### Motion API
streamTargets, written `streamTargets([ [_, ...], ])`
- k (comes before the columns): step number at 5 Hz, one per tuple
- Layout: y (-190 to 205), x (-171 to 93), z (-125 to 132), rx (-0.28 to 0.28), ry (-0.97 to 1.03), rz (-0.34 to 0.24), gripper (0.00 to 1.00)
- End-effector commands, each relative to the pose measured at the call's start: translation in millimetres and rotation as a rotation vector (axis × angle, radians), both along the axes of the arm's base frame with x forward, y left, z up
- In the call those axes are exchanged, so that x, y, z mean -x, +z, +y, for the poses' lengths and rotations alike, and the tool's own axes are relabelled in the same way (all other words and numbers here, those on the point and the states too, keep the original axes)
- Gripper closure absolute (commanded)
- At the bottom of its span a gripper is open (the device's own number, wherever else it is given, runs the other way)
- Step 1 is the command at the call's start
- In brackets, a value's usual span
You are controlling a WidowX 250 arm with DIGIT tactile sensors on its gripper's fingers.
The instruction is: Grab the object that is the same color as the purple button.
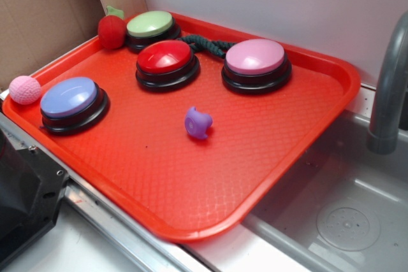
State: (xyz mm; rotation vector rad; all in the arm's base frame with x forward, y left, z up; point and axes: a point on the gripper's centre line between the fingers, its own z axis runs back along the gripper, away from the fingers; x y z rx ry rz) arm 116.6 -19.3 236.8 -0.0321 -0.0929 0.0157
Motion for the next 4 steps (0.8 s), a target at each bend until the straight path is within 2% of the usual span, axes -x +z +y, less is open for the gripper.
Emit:
streamTargets([
  [1,0.0,0.0,0.0,0.000,0.000,0.000,0.00],
  [2,-49.3,-28.3,-29.8,0.001,-0.182,0.066,0.00],
  [3,-92.6,-54.2,-77.7,-0.003,-0.374,0.044,0.00],
  [4,-135.7,-74.2,-122.3,-0.037,-0.595,0.030,0.00],
])
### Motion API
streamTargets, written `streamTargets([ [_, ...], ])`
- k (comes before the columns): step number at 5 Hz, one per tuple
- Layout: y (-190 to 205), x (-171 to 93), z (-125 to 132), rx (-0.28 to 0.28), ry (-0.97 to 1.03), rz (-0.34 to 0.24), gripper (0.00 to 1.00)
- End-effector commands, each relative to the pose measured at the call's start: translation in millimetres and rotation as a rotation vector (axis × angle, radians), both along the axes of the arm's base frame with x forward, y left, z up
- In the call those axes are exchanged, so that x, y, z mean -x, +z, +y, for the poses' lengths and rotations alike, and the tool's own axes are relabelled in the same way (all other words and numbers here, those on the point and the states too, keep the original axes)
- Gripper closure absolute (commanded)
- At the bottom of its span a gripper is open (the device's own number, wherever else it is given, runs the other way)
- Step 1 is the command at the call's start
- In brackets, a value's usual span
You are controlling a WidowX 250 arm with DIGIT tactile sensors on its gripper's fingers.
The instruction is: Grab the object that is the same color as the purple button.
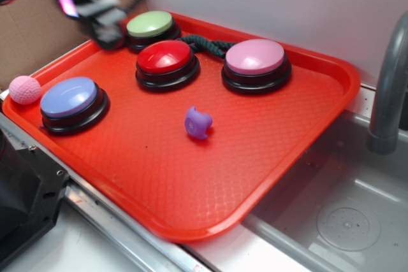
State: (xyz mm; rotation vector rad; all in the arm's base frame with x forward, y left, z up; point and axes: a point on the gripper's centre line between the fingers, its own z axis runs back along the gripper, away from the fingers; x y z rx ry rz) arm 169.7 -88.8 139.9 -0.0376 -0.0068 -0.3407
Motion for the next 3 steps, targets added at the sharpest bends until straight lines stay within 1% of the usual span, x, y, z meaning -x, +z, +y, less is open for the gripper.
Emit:
streamTargets([
  [1,-76.1,-37.7,-60.1,0.049,-0.324,-0.060,0.00],
  [2,-100.5,-41.7,-49.6,0.034,-0.370,-0.030,0.00],
  [3,-108.6,-41.7,-35.7,0.016,-0.347,-0.014,0.00],
])
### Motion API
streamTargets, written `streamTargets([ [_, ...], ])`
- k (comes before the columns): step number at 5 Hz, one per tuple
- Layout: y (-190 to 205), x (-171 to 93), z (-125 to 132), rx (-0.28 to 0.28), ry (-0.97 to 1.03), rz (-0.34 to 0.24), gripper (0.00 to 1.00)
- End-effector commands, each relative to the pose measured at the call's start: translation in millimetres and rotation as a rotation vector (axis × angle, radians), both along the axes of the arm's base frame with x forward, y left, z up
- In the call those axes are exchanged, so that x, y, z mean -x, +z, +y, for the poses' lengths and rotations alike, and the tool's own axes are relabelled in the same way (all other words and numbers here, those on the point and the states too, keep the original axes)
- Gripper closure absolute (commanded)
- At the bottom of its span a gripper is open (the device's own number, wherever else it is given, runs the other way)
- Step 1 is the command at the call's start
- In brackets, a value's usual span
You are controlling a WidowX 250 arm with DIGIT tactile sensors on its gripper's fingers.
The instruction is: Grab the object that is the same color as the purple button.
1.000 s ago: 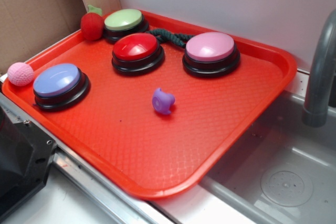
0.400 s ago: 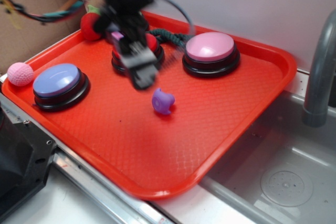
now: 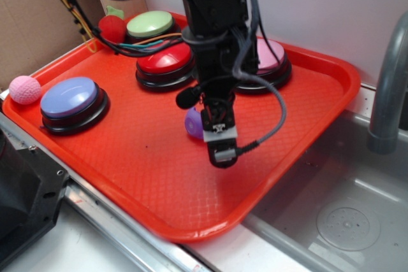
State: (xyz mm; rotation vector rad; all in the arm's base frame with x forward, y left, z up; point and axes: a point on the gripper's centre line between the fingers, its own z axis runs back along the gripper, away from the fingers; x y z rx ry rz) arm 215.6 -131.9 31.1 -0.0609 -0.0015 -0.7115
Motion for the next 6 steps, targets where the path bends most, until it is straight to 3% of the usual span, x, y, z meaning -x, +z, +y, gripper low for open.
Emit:
streamTargets([
  [1,5.8,6.9,19.5,-0.028,0.066,-0.021,0.00],
  [3,4.6,19.8,33.7,-0.005,0.144,-0.010,0.01],
  [4,-1.7,17.7,29.4,-0.010,0.144,0.009,1.00],
  [6,8.3,12.3,17.2,-0.028,0.120,0.005,1.00],
])
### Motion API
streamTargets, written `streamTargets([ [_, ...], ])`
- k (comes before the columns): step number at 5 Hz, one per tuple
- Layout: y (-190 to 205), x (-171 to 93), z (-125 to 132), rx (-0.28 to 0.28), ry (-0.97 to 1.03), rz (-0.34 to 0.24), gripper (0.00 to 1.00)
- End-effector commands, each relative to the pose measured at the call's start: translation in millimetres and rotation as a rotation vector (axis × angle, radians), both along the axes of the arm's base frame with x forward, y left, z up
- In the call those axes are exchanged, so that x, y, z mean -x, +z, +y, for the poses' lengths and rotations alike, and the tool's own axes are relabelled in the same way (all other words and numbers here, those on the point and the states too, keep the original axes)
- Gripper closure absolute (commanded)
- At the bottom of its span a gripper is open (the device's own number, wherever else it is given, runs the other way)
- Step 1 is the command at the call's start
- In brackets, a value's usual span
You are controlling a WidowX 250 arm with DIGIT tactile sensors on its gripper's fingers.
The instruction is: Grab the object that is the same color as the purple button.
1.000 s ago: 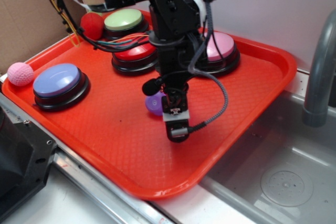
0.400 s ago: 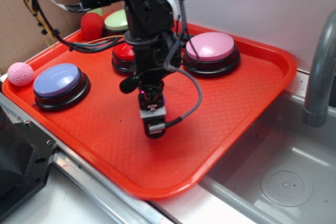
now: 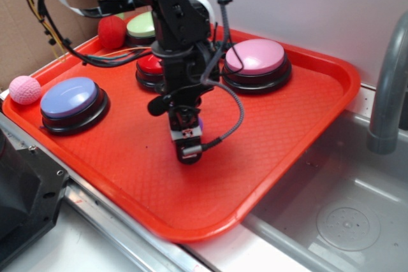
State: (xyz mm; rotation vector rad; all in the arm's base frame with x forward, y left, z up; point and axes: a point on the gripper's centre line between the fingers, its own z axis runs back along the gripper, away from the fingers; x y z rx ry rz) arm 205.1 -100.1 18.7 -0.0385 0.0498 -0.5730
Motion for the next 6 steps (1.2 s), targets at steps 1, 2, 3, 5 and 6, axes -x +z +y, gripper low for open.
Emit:
streamTargets([
  [1,70.9,11.5,-9.3,0.040,0.040,-0.132,1.00],
  [2,120.8,23.9,0.8,0.065,0.168,-0.160,1.00],
  [3,171.1,38.1,17.8,0.042,0.276,-0.153,1.00],
  [5,230.2,25.3,62.6,0.012,0.414,-0.079,1.00],
  [6,227.9,19.5,75.8,0.002,0.426,-0.085,1.00],
])
